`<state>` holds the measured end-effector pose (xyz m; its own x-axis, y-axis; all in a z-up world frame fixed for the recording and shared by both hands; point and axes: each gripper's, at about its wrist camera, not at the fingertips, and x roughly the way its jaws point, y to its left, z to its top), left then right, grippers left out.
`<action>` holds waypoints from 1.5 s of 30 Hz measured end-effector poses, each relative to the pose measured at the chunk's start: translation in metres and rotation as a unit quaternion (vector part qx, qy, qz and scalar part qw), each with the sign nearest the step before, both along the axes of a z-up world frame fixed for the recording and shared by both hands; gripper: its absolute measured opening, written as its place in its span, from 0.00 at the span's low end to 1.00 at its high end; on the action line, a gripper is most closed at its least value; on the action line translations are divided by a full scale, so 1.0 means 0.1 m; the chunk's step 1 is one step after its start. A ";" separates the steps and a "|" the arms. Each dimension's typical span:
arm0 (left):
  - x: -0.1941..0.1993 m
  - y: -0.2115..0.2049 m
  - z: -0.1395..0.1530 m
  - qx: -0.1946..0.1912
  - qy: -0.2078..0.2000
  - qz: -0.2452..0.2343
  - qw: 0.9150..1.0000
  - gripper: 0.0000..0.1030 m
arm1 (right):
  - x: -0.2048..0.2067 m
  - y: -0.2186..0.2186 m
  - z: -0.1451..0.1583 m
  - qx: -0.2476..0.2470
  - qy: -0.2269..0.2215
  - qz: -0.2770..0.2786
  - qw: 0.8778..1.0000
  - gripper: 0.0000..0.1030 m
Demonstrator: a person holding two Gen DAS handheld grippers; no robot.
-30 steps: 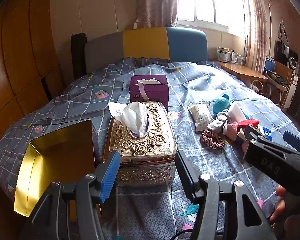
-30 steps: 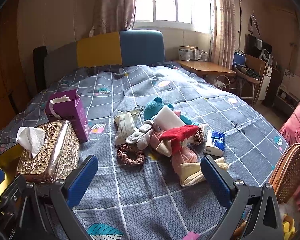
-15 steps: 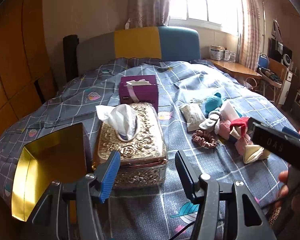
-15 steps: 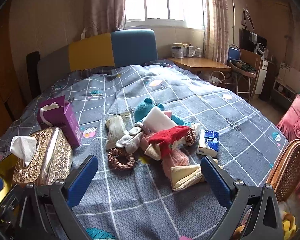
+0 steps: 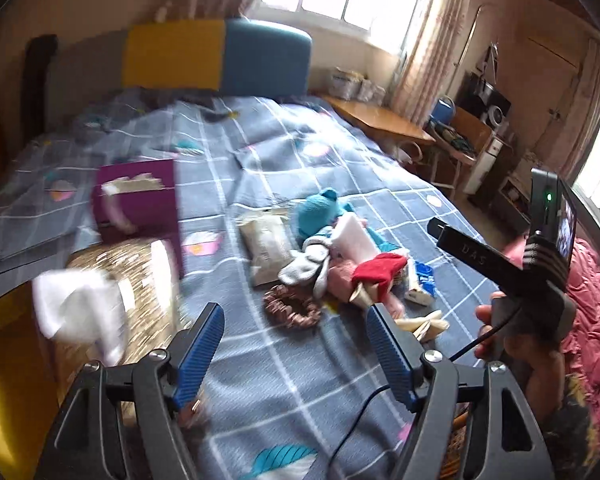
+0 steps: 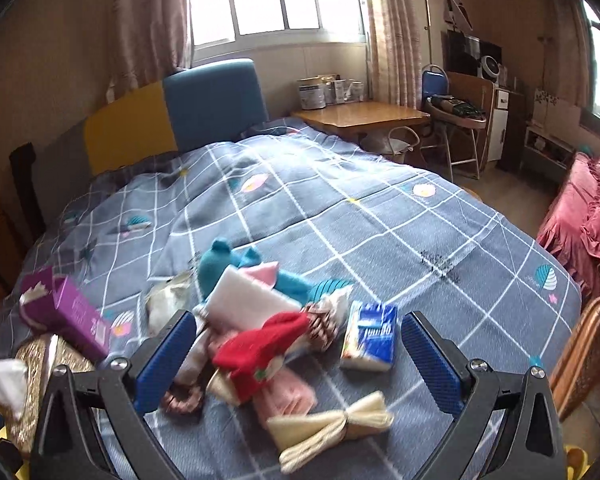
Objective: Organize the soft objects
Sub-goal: 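Reach the left gripper to the white snack packet and grasp it, then carry the packet with the left gripper while the right gripper grasps the brown scrunchie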
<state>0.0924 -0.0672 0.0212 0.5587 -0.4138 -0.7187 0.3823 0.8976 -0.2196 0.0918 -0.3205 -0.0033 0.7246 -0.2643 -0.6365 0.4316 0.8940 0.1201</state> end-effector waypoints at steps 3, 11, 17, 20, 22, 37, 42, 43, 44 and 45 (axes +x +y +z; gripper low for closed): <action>0.32 -0.17 -0.02 -0.009 0.018 -0.007 1.000 0.81 | 0.13 -0.18 -0.05 0.003 -0.007 -0.010 1.000 1.00; 1.21 -0.69 -0.46 0.045 0.091 0.007 0.995 0.72 | 0.17 -0.48 -0.21 0.053 -0.021 -0.030 0.998 1.00; 1.75 -0.87 -0.90 0.087 0.129 0.035 0.987 0.72 | 0.18 -0.52 -0.27 0.088 -0.021 -0.017 0.996 1.00; 1.94 -0.95 -1.08 0.099 0.147 0.044 0.983 0.72 | 0.18 -0.56 -0.29 0.104 -0.021 -0.017 0.994 1.00; 2.03 -0.97 -1.20 0.097 0.165 0.047 0.980 0.72 | 0.18 -0.58 -0.30 0.115 -0.023 -0.017 0.993 1.00; 1.92 -0.66 -1.07 0.065 0.132 0.062 0.987 0.40 | 0.27 -0.59 -0.41 0.183 -0.014 0.028 0.983 0.72; 1.77 -0.59 -0.76 0.056 0.099 0.047 0.992 0.40 | 0.44 0.06 -0.40 0.159 0.024 0.212 0.964 0.52; 1.76 -0.61 -0.72 0.056 0.095 0.044 0.993 0.40 | 0.43 0.23 -0.40 0.139 0.031 0.248 0.958 0.52; 1.74 -0.60 -0.68 0.055 0.092 0.039 0.994 0.40 | 0.43 0.42 -0.40 0.123 0.041 0.290 0.948 0.50; 1.72 -0.60 -0.63 0.053 0.090 0.035 0.994 0.40 | 0.42 0.59 -0.44 0.118 0.054 0.328 0.936 0.47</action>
<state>0.2646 -0.1274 -0.0423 0.4419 -0.2962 -0.8467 0.2819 0.9419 -0.1824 0.1338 -0.2616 -0.0472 0.6093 0.3718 -0.7004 -0.1786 0.9249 0.3356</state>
